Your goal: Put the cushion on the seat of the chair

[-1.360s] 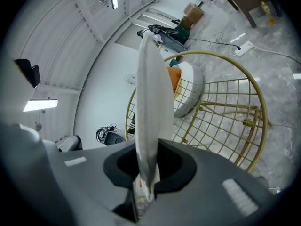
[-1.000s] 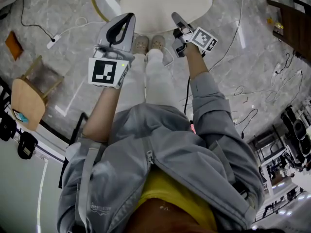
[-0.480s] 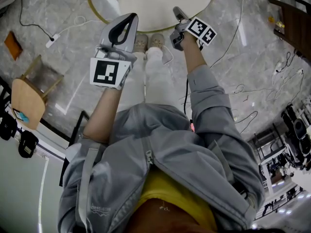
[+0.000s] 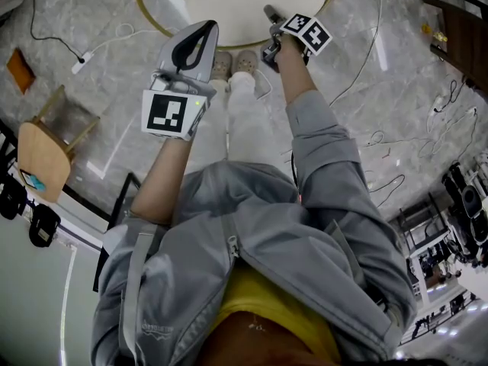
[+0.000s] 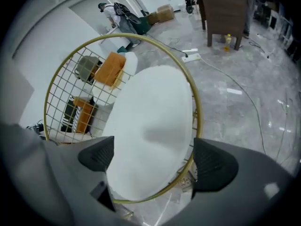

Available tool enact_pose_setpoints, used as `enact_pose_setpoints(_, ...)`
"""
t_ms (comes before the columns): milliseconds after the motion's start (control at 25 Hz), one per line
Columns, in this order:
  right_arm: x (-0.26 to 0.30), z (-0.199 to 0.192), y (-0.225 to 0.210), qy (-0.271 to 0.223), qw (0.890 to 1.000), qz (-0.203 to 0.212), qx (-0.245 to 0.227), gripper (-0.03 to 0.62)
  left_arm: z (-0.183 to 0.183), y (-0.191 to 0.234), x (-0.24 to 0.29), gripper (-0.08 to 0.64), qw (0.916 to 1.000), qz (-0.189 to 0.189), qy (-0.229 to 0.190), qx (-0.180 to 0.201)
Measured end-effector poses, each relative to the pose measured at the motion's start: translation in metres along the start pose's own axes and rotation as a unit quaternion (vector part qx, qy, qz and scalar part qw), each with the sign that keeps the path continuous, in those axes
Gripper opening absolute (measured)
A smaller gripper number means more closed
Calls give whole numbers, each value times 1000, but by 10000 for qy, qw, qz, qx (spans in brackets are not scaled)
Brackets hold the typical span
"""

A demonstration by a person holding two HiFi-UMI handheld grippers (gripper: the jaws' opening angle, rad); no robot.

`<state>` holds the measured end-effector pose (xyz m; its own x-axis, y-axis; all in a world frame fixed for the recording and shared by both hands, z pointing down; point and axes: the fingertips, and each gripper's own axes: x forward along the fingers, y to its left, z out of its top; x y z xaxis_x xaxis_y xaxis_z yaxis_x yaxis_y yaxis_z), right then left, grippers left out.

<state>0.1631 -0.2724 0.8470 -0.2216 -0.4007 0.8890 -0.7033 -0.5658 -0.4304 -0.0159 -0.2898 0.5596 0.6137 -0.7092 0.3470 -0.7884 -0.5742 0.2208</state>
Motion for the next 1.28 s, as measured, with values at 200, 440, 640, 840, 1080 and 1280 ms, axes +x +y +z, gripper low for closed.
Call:
enact_pose_setpoints(200,-15,-11,-10,-102,9997,-217,18,513,3,-7,-5,-2,10000,-24,-33,-23)
enact_pose_setpoints(440,-68,-9,13,-756,9960,182,-436,111,16,-16,-21,-2,9997,-93,-193,87)
enact_pose_setpoints(640,-136,5,40,-1377,9843,460,-1001,-1,43,-30,-40,-2,9989,-115,-402,223)
enact_pose_setpoints(840,-216,12,61,-1905,9657,585,-1666,-2,76,-48,-62,-3,9974,-132,-602,365)
enact_pose_setpoints(1080,-326,17,104,-2864,9168,778,-2672,-2,126,-68,-91,-3,9938,-110,-961,553)
enact_pose_setpoints(1280,-414,20,146,-3719,8673,947,-3170,-2,174,-72,-117,-3,9903,50,-1220,664)
